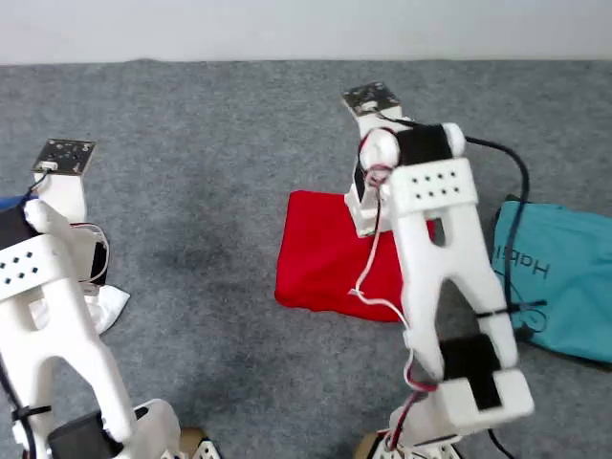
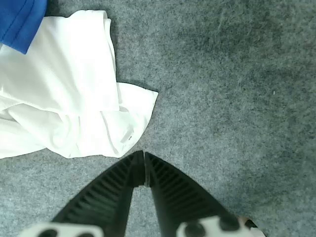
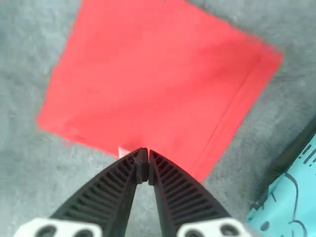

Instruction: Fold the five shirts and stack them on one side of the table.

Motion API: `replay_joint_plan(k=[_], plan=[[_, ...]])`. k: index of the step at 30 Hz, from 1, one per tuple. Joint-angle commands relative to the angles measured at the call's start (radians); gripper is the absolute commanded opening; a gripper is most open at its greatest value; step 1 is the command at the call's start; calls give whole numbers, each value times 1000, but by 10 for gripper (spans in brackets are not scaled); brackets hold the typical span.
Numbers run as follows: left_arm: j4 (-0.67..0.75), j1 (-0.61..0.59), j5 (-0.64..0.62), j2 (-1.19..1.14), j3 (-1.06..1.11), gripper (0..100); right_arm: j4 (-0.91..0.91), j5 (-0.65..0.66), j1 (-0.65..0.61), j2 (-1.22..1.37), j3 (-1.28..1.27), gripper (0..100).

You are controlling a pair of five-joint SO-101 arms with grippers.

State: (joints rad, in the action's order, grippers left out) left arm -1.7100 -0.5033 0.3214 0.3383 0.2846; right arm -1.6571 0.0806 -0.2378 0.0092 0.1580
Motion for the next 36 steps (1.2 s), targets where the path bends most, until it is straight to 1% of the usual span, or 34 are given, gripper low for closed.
replay_joint_plan(k=[1, 3, 5, 8, 10, 19, 26, 29, 32, 34, 36], plan=[[-14, -5, 2, 37, -1, 5, 159, -68, 44, -68, -123, 17], [-11, -5, 0, 37, 13, 5, 231, -97, 53, -68, -201, 53], [-8, -5, 0, 37, 38, 5, 288, -144, 61, -68, -270, 143], [-8, -5, 2, 37, 62, 5, 369, -255, 77, -68, -361, 266], [-8, -5, 0, 37, 62, 5, 424, -293, 81, -68, -405, 299], [-6, -5, 2, 37, 61, 5, 647, -301, 82, -41, -546, 305], [-6, -5, 3, 37, 61, 5, 743, -302, 84, 162, -546, 303], [-6, -5, 3, 37, 61, 5, 727, -310, 84, 216, -523, 303], [-6, -5, 5, 37, 61, 5, 633, -331, 81, 242, -460, 297], [-6, -5, 5, 37, 61, 5, 593, -330, 77, 277, -434, 255], [-6, -5, 5, 37, 61, 5, 568, -330, 82, 320, -410, 173]])
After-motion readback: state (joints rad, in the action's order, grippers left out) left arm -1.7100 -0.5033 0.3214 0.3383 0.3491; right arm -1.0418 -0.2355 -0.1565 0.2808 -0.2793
